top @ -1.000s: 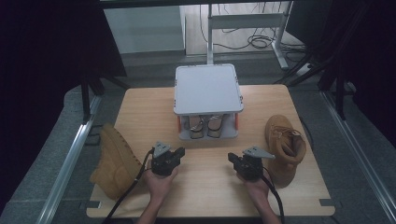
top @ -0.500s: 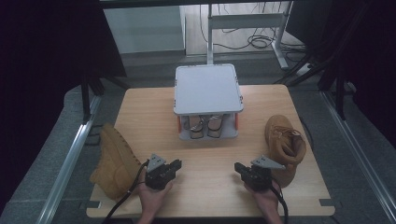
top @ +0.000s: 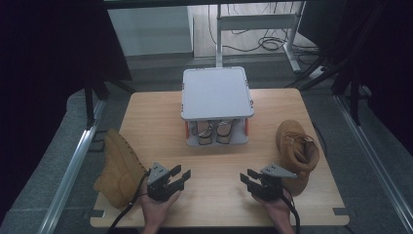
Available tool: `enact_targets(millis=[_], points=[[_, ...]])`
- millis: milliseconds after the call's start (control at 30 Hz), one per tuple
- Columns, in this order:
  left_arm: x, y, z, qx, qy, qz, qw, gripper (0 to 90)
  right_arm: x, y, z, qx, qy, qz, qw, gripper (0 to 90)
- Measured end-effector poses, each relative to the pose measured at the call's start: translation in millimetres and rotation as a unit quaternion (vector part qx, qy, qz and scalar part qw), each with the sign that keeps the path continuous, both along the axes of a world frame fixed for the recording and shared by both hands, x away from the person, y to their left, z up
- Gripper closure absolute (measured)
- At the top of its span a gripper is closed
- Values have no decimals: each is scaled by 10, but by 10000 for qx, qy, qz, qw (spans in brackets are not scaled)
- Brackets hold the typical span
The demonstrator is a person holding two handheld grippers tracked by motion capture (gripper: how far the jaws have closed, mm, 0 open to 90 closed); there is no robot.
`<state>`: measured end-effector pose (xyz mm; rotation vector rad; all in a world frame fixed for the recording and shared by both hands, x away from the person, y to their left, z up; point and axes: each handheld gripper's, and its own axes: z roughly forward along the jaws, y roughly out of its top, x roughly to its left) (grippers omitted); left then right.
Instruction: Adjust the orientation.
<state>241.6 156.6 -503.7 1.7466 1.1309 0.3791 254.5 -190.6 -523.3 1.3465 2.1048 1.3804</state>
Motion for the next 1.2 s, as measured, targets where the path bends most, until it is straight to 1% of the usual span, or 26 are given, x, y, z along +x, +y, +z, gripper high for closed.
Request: enact_targets(millis=[67,133,200,300,367,400,567,667,733,800,967,1067,1200], points=[[5,13,17,33,47,-40,10000,505,0,-12,6,3,8,-27,10000,583],[-1,21,36,75,39,-91,9999,488,-3,-23,14,43,10,-47,10000,571],[-30,39,66,49,-92,-146,9998,471,-7,-38,23,59,11,-53,10000,560],[-87,81,144,96,-248,-191,9995,468,-8,-57,32,94,-2,-111,9999,553],[-119,139,201,127,-309,-164,9993,469,-6,-71,33,112,0,-150,9998,553],[-129,176,226,133,-306,-155,9993,470,-6,-76,31,119,7,-152,9998,553],[-171,388,333,131,-383,-90,9991,521,-10,-70,1,65,24,-154,9999,553],[-205,504,402,203,-436,-31,9988,564,-12,-72,-8,52,34,-162,9998,553],[-233,583,453,232,-486,25,9985,592,-13,-75,-7,57,34,-172,9998,553],[-251,674,503,209,-514,109,9984,632,-17,-75,0,67,19,-175,9998,553],[-312,955,606,170,-590,448,9971,731,-17,-77,1,64,7,-196,9998,553],[-355,1136,629,145,-556,634,9963,783,-14,-77,-4,54,8,-204,9998,553],[-460,1350,611,135,-546,905,9943,851,-11,-77,-11,28,-5,-223,9997,553]])
